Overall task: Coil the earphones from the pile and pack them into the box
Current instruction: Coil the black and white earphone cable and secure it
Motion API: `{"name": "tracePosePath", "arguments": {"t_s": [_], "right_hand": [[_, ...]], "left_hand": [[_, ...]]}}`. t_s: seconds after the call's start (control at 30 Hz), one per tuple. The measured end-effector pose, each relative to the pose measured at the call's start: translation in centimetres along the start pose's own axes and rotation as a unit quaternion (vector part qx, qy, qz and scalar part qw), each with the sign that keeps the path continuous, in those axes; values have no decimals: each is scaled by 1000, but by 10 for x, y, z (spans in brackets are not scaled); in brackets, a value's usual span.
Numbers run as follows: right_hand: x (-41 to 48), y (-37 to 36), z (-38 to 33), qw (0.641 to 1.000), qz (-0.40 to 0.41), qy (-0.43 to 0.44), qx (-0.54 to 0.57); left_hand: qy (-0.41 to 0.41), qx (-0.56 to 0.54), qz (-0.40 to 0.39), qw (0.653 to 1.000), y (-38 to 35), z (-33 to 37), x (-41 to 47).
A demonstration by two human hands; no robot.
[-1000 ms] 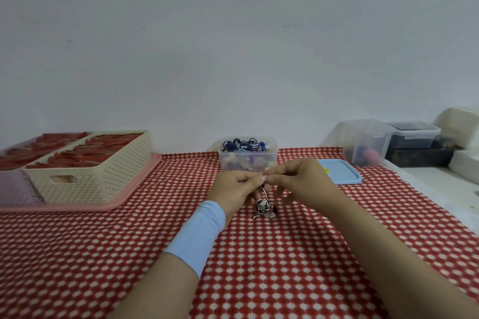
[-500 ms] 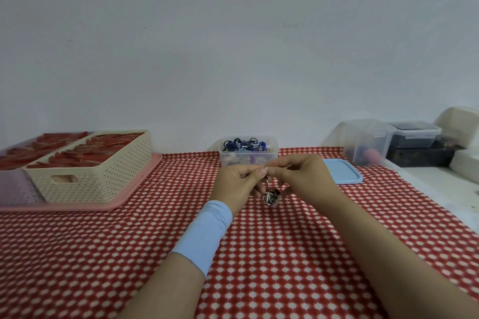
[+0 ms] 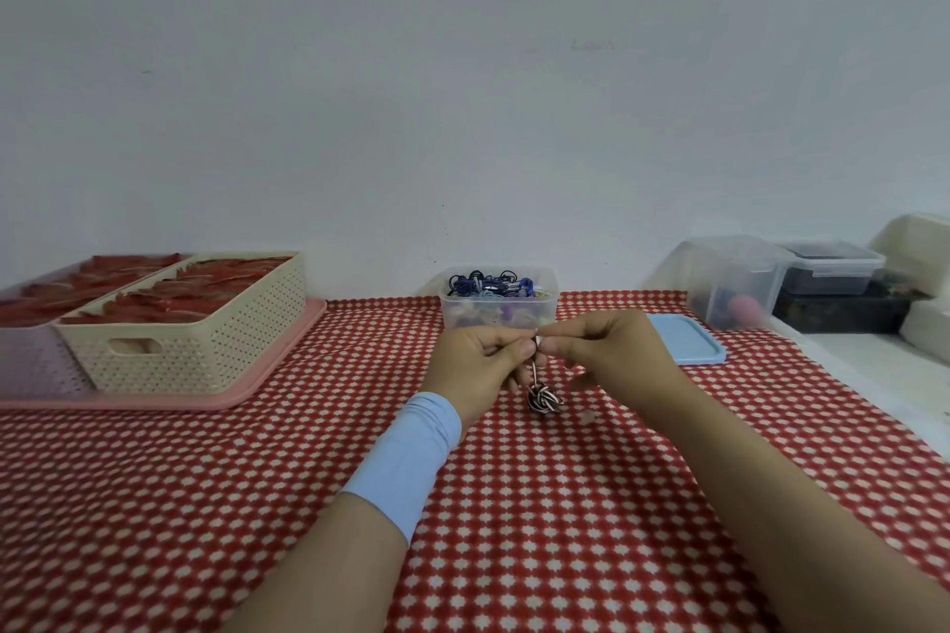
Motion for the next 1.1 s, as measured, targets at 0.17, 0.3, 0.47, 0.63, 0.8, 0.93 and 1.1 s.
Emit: {"name": "tracePosePath", "arguments": {"t_s": [0.17, 0.3, 0.47, 0.63, 0.8, 0.93, 1.1], "right_hand": [[0, -13, 6, 992, 5, -62, 110], [1, -19, 5, 987, 24, -84, 134], [1, -21, 9, 979, 1, -151, 134], [2, -11, 2, 995, 15, -76, 64], [1, -4, 1, 999, -9, -7, -34], [-1, 1, -2, 1000, -4, -6, -27], [-1, 2, -3, 999, -18, 30, -35]], "left_hand": [[-36, 26, 45, 998, -4, -1, 3], [-72, 61, 86, 992, -6, 1, 3], [-141, 156, 94, 973, -6, 4, 2], [-107, 143, 82, 981, -3, 3, 2], [-43, 86, 26, 995, 4, 0, 3], [-20, 71, -10, 997, 5, 1, 1], [-1, 61, -26, 998, 5, 1, 0]]}}
Point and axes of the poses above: each hand's wrist, its own x-axis towards the middle knuckle, its own y-axis out of the back of the hand, z = x × y, the point moved 3 cm from there along x, towards the middle knuckle, and after that the axes turned 10 degrees about -x, right-handed, at the moved point
